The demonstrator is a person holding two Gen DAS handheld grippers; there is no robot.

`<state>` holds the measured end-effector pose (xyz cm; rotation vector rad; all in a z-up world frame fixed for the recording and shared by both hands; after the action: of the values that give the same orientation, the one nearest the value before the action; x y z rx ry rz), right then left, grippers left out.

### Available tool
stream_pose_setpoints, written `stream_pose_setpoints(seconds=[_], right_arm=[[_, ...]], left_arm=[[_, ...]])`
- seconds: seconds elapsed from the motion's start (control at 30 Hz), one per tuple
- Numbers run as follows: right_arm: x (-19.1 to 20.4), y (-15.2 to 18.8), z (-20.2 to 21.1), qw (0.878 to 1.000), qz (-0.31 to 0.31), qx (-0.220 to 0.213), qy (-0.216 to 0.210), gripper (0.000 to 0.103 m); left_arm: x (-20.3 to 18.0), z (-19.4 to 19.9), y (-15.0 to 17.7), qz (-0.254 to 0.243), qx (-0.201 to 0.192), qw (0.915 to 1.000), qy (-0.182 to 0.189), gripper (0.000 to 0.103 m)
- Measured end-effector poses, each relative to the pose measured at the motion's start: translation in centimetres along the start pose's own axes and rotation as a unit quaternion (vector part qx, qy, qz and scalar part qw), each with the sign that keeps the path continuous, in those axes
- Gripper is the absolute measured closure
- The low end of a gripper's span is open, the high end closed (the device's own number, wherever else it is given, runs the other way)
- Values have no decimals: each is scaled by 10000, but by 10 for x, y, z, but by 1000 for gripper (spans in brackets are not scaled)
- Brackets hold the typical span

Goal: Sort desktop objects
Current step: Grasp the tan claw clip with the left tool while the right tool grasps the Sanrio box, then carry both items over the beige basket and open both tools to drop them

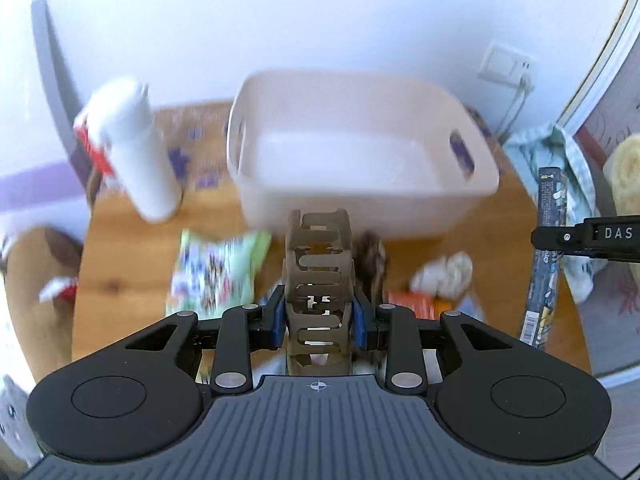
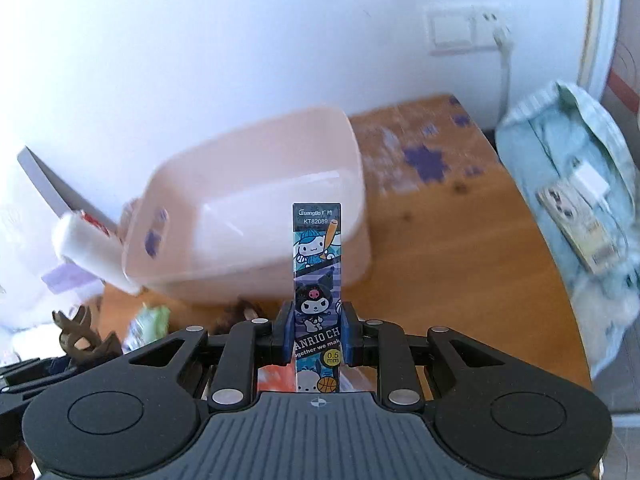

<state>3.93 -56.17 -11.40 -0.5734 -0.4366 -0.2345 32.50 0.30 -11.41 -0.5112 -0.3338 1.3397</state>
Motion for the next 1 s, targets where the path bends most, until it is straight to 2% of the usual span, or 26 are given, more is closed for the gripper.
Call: stream_pose_setpoints(seconds=[0.13,0.3,0.43,0.53,0.67,0.77,1.0], right_arm=[[14,-25,-4,9998,111,-149,-70,82],[21,-58,-20,9994,221,-250,57,82],[27,-87,-40,9985,350,-375,200,82],[29,-100,-61,9971,502,-293,499,82],[26,-107,-93,9964,407,-134,736,82],[23,-110,-115,9970,179,30,755,82],[21,-109,-156,9927,381,326,1094,82]], left_arm=[[-4,4,-38,-126,-349,9993,18,71],[-10,-6,-79,-268,-539,9982,45,71],[-20,-26,-106,-538,-649,9964,-104,71],[-23,-50,-121,-483,-559,9972,-126,71],[-31,-83,-135,-547,-440,9972,-256,71],[-39,-109,-141,-641,-320,9968,-351,71],[-41,-167,-129,-730,282,9951,-598,71]])
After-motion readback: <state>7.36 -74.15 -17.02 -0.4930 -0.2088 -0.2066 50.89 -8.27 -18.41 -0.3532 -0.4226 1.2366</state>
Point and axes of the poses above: each gripper's, at about its wrist camera, not at the fingertips, and z roughly against the way its jaws point, x to its left, y to its underside, the point moved 8 cm from there along -z, roughly the way its jaws point, and after that the axes turned 3 degrees about -y, right-handed, at the moved point
